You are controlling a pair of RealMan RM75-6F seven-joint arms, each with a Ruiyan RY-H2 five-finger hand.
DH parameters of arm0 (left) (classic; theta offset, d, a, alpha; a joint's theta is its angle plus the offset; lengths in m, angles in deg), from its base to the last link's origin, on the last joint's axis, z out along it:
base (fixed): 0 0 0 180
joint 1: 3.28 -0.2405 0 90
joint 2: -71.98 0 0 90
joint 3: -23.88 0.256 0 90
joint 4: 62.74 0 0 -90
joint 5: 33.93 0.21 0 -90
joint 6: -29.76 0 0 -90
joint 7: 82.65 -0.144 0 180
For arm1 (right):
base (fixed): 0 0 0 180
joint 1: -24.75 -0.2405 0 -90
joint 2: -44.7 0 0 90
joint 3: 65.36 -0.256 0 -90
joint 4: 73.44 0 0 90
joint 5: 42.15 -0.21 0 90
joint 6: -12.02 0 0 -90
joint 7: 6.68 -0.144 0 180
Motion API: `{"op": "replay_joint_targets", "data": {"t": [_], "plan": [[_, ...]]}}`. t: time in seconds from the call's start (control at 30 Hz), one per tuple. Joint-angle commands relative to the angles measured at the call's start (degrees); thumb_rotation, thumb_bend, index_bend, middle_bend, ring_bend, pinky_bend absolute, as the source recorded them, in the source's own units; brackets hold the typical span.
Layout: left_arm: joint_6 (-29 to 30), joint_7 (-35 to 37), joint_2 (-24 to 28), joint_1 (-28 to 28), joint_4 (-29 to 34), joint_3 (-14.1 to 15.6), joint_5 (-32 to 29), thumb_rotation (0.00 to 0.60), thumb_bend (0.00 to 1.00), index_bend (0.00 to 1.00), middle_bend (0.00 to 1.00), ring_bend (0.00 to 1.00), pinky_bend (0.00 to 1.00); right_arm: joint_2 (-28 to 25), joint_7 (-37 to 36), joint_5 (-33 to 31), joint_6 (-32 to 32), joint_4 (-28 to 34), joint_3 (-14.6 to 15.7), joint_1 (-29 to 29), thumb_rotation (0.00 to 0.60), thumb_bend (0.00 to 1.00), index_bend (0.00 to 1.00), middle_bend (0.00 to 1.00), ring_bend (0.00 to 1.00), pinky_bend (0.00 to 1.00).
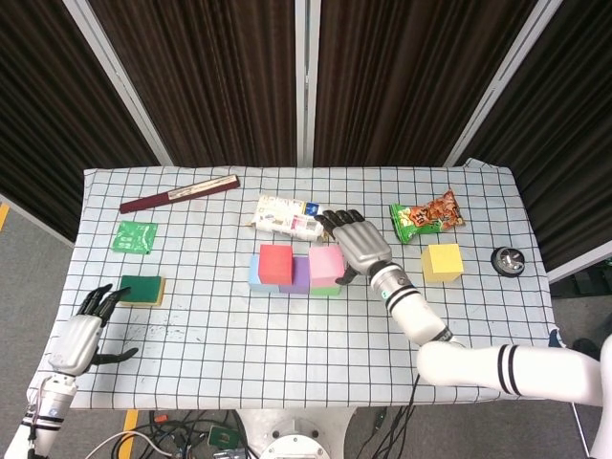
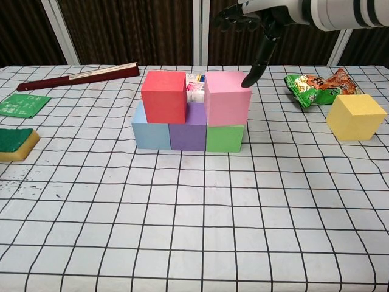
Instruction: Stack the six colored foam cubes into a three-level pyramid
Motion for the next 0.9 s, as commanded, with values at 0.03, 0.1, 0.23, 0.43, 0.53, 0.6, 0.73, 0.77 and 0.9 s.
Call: {"op": "replay_joint_targets", "data": {"t": [0.03,0.1,0.23,0.43,0.53,0.6,0.73,0.77,0.9], "plan": [[-0.11,-0.06,-0.13,0.05,-0.01,0.17,0.17,0.6,0.0,0.1,0.14,0.02,0.07,-0.83,-14.8,16.31,-4.21,-1.63,-0.97,9.82,0.6,0.0,0.0,0.01,0.0,0.0],[-0.32,-0.2,-0.26,0.11,-0.05,0.3,0.23,0.6,0.0,0.1,0.14,0.02,0.07,0.25,-18.22,20.89,-4.86,-3.87,-0.04,11.67,0.6,0.0,0.0,0.02,0.0,0.0],[-0.4,-0.44,-0.41,0.13,-0.06,0.36,0.21,0.6,0.0,0.1,0.14,0.02,0.07,3.11,-22.73,25.43,-4.46,-7.9,0.98,13.69,0.6,0.0,0.0,0.07,0.0,0.0],[0.02,-0.08,-0.89,0.06,-0.67,0.28,0.31,0.6,0.0,0.1,0.14,0.02,0.07,8.2,-28.7,30.79,-1.72,-13.07,0.61,15.53,0.6,0.0,0.0,0.15,0.0,0.0],[0.41,0.08,-1.09,0.01,-1.09,0.28,0.54,0.6,0.0,0.1,0.14,0.02,0.07,9.87,-31.6,33.08,-1.53,-14.88,0.15,15.72,0.6,0.0,0.0,0.16,0.0,0.0],[0.57,0.3,-1.14,-0.02,-1.26,0.24,0.55,0.6,0.0,0.1,0.14,0.02,0.07,10.63,-32.78,34.32,-1.56,-15.78,0.07,15.71,0.6,0.0,0.0,0.16,0.0,0.0],[0.79,0.59,-1.14,-0.06,-1.42,0.2,0.57,0.6,0.0,0.1,0.14,0.02,0.07,11.71,-33.51,35.38,-1.61,-16.96,0.16,15.62,0.6,0.0,0.0,0.16,0.0,0.0],[0.82,0.64,-1.14,-0.07,-1.45,0.22,0.59,0.6,0.0,0.1,0.14,0.02,0.07,11.89,-33.49,35.37,-1.75,-17.19,0.21,15.57,0.6,0.0,0.0,0.17,0.0,0.0],[0.72,0.74,-1.14,-0.05,-1.52,0.25,0.51,0.6,0.0,0.1,0.14,0.02,0.07,12.74,-32.55,34.77,-1.91,-18.19,0.26,15.27,0.6,0.0,0.0,0.21,0.0,0.0]]}}
